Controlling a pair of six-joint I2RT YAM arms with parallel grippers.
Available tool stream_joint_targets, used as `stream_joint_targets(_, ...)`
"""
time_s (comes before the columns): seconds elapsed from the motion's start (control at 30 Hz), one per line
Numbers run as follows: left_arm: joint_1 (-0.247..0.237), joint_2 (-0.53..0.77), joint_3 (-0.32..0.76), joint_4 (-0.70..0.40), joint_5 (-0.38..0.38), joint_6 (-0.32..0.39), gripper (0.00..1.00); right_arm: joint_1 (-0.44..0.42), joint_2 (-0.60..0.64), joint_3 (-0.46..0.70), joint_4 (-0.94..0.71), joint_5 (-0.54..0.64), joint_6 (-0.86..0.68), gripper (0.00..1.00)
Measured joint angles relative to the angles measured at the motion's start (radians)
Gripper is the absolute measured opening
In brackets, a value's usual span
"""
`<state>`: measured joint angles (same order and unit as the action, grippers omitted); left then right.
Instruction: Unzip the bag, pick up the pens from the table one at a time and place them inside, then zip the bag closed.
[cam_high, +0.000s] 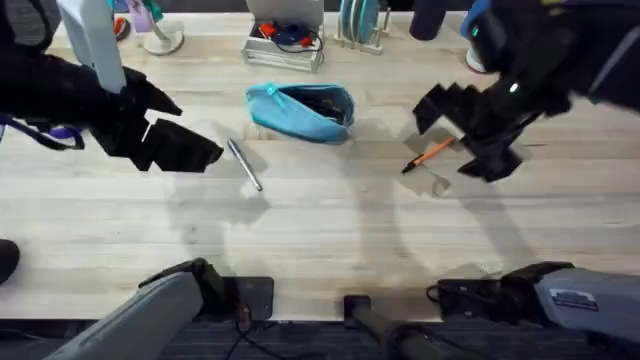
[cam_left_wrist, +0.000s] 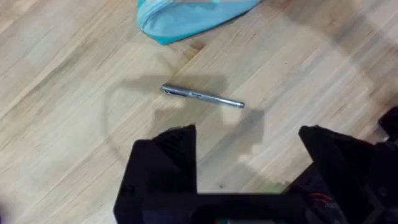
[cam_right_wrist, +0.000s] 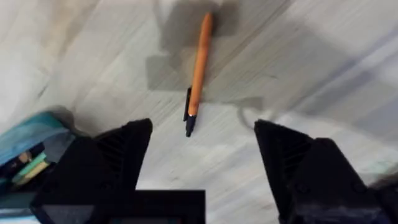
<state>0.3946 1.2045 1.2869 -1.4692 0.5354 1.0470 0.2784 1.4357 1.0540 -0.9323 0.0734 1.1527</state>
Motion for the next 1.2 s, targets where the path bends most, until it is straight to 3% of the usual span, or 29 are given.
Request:
stream_joint_targets(0.23, 0.0, 0.0, 0.0, 0.0, 0.0, 0.0, 0.996, -0.005, 0.046, -0.152, 0.177, -0.042, 0.033, 0.977)
stream_joint_targets(0.6, 0.0, 0.0, 0.0, 0.0, 0.0, 0.0, 0.995, -0.011, 0.203, -0.074, 0.138, -0.034, 0.033, 0.892)
stream_joint_targets(0.7, 0.0, 0.0, 0.0, 0.0, 0.0, 0.0, 0.995, -0.013, 0.222, -0.056, 0.134, -0.038, 0.029, 0.732)
stream_joint_targets(0.83, 0.0, 0.0, 0.0, 0.0, 0.0, 0.0, 0.995, -0.013, 0.232, -0.045, 0.182, -0.068, 0.028, 0.162)
stream_joint_targets(0.87, 0.0, 0.0, 0.0, 0.0, 0.0, 0.0, 0.995, -0.013, 0.235, -0.042, 0.192, -0.072, 0.028, 0.076)
stream_joint_targets(1.2, 0.0, 0.0, 0.0, 0.0, 0.0, 0.0, 0.995, -0.015, 0.255, -0.005, 0.173, -0.082, -0.05, 0.044)
